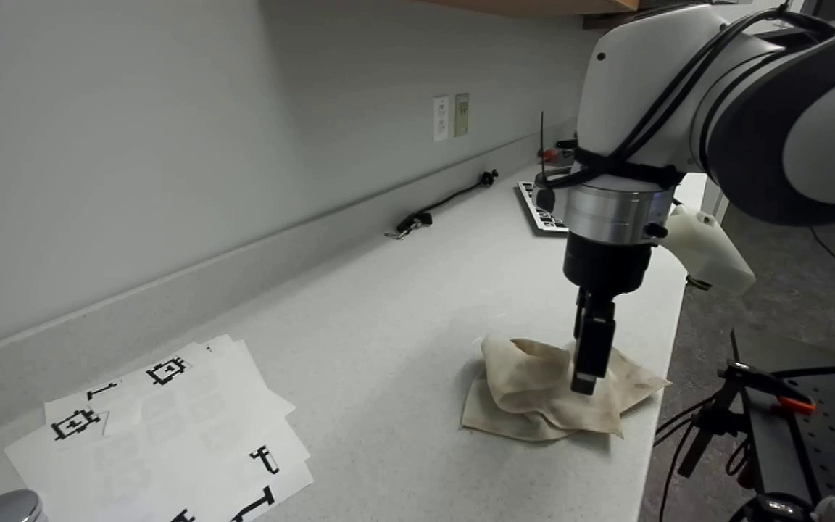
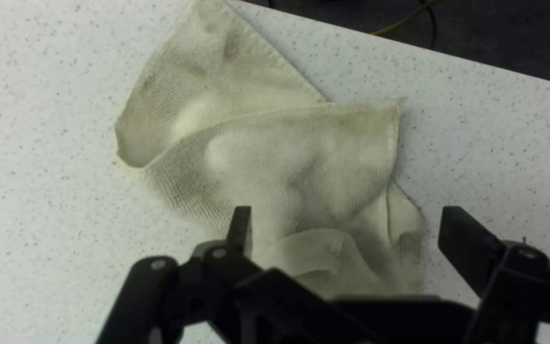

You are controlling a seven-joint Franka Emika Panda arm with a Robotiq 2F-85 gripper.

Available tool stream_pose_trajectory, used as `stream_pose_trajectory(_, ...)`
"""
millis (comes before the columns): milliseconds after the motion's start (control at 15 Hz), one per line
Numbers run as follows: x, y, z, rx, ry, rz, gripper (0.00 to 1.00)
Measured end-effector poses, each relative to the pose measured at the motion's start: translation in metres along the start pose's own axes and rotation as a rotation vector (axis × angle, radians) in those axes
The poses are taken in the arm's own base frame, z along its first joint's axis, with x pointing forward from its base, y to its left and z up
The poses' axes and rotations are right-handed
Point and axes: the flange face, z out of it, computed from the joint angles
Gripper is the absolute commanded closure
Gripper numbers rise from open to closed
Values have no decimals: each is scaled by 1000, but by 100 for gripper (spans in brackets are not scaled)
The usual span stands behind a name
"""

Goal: Use the towel to wipe the countertop

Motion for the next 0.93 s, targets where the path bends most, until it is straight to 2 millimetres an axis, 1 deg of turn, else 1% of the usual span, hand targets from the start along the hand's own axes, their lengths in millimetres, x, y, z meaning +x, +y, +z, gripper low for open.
stream_pose_trajectory(267, 3, 0, 3, 1, -4, 3, 0)
stream_pose_trajectory(733, 3, 0, 3, 3, -6, 5, 0)
stream_pose_trajectory(933, 7, 1, 1, 24, 27, 40, 0)
